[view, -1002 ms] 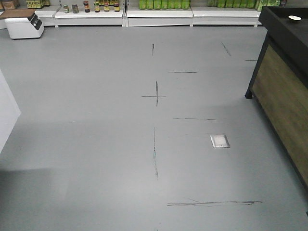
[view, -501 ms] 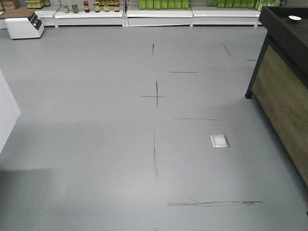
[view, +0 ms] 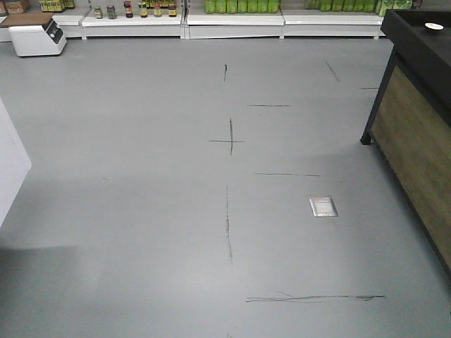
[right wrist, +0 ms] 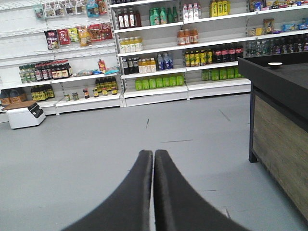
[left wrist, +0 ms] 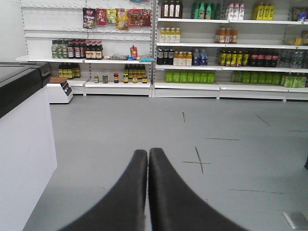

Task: Pick three apples into basket with both arms
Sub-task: 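Drive the base forward across the floor toward the fruit tables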

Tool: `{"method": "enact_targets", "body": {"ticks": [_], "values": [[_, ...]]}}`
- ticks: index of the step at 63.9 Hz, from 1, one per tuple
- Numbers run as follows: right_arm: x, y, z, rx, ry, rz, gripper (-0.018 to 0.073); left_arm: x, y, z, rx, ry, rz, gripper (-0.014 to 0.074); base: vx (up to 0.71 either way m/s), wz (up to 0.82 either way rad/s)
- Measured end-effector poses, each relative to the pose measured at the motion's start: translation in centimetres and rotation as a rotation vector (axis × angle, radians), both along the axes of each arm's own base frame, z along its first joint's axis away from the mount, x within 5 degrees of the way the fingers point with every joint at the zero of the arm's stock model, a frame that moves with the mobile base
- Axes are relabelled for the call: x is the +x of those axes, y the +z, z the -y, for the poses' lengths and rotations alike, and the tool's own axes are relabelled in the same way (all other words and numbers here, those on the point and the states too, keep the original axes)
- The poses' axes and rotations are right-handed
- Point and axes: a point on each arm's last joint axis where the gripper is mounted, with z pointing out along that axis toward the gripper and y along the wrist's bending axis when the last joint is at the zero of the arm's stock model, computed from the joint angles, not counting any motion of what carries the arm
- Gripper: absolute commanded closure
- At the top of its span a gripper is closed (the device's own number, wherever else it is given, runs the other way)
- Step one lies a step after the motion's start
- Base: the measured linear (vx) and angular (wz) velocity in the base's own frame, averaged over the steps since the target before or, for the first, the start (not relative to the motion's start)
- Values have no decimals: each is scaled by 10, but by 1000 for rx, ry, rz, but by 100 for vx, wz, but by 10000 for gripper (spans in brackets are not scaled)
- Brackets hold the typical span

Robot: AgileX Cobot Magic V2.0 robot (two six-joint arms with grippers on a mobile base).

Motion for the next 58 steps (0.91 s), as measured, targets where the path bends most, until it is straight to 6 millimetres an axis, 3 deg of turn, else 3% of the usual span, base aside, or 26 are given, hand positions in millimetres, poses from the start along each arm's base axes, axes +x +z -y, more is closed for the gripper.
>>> {"method": "enact_targets", "body": {"ticks": [58], "values": [[0,0,0,0,0,0,564,0,0,0,0,0,0,603,12,0]]}}
